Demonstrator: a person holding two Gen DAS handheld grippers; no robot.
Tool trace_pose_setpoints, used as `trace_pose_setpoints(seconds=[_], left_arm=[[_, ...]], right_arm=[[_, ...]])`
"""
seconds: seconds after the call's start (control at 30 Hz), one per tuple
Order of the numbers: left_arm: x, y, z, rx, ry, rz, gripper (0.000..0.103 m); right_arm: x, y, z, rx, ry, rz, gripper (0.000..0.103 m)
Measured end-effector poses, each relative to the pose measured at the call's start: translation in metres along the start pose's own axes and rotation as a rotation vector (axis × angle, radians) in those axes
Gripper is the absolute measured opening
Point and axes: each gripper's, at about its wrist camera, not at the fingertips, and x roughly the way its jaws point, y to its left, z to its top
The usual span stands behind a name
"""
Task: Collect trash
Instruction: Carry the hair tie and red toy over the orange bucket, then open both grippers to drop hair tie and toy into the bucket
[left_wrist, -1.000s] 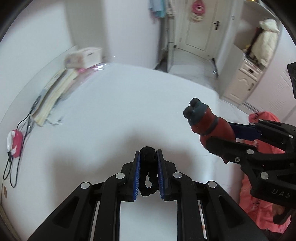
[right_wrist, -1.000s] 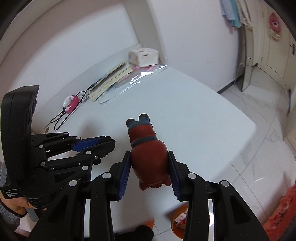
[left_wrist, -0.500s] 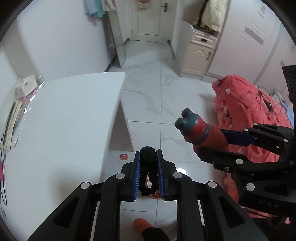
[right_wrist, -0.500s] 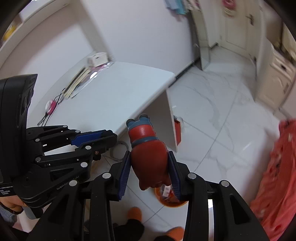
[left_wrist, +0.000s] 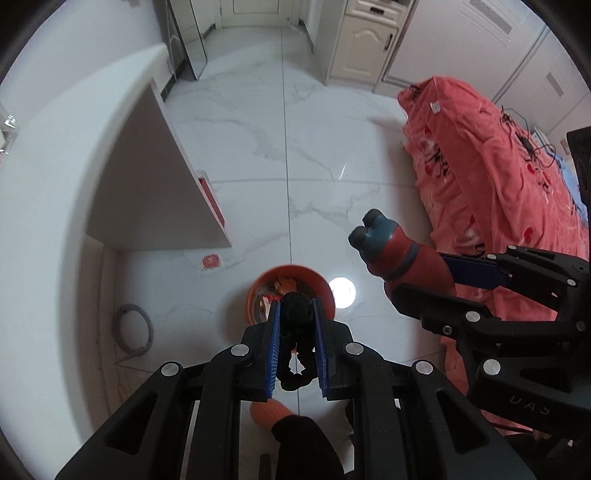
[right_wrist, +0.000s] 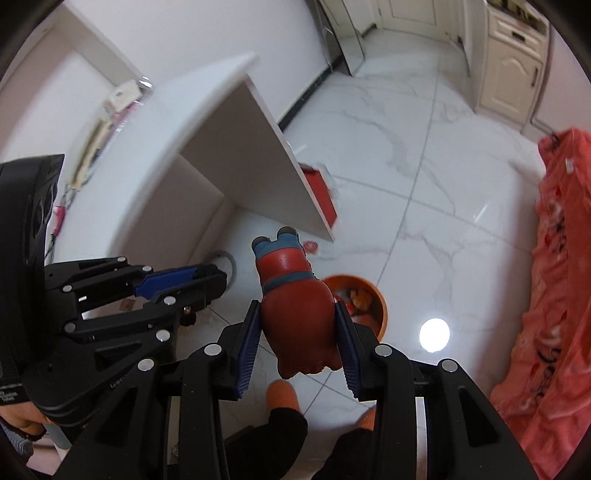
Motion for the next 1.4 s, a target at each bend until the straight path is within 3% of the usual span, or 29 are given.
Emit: trace_pose_setpoints(seconds=[0.53, 0.8, 0.87, 0.93, 1.03, 1.1, 1.4], left_arm=[[0.116, 0.005, -0.005, -0.021, 0.147, -0.042, 0.018], [0.154, 0.005, -0.004, -0.008, 0.191, -0.028, 0.022], [0.160, 0.005, -0.004, 0.001, 0.199, -0.018, 0.030], [0.164, 0.006, -0.004, 0.007, 0.204, -0.006, 0.048], [0.166, 0.009, -0.005, 0.007, 0.204, 0.004, 0.050], [0.168, 0.011, -0.005, 0.006, 0.207, 0.016, 0.063], [0.162, 0.024, -0.005, -0.015, 0.192, 0.059, 0.064]], right_arm=[[0.118, -0.073, -0.029, 0.120, 0.124, -0.056, 0.040], [0.151, -0.089, -0.034, 0.135, 0.158, -0.067, 0.040], [0.156, -0.092, -0.033, 0.138, 0.164, -0.067, 0.040], [0.160, -0.093, -0.034, 0.138, 0.170, -0.069, 0.040], [0.164, -0.093, -0.034, 0.140, 0.180, -0.068, 0.040], [0.165, -0.092, -0.034, 0.137, 0.185, -0.068, 0.040], [0.170, -0.087, -0.030, 0.127, 0.192, -0.069, 0.040]])
